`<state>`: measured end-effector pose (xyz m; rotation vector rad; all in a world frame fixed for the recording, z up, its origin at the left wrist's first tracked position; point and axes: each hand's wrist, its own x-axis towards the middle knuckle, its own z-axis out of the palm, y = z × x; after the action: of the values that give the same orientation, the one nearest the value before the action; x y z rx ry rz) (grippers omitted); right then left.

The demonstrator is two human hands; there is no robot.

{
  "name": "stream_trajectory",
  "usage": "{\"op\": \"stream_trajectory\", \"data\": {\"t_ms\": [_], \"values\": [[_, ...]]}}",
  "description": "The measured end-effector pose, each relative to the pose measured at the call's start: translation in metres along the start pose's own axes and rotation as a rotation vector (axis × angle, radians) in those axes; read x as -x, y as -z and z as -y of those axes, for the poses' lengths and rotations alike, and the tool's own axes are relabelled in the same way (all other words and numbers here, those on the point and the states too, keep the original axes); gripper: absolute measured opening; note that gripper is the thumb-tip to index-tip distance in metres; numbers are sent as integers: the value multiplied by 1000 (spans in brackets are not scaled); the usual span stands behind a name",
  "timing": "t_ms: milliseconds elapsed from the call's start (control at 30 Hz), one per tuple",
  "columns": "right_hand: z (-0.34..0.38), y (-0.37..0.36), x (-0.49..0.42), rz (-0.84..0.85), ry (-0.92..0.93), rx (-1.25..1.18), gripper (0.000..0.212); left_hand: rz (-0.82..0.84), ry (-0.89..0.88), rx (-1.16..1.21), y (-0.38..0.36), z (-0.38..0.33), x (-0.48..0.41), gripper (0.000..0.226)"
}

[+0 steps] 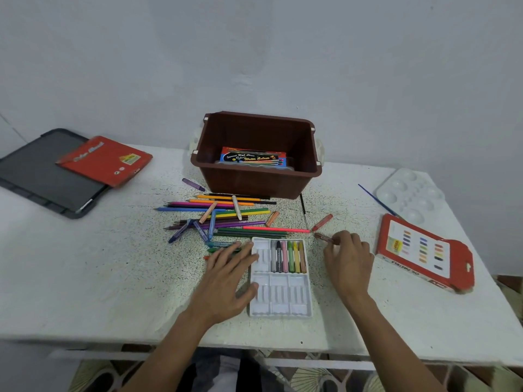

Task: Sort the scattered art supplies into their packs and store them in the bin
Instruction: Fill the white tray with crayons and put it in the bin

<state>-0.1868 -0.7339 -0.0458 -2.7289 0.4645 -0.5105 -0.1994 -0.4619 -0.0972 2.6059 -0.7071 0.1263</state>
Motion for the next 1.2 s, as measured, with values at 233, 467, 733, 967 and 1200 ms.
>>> {"op": "stream_trajectory", "data": {"t_ms": [233,467,733,967,1200], "values": [[39,16,3,161,77,-528,18,-5,7,17,0,1,0,55],[64,8,19,346,183,-556,28,-2,12,20,2,-1,1,56],[71,-5,23,361,435,-350,15,1,23,27,4,-2,0,62],[68,-27,25,270,469,-250,33,-4,22,22,5,-3,0,60],[62,-39,31,210,463,-229,9,-14,26,20,5,-4,0,60]]}}
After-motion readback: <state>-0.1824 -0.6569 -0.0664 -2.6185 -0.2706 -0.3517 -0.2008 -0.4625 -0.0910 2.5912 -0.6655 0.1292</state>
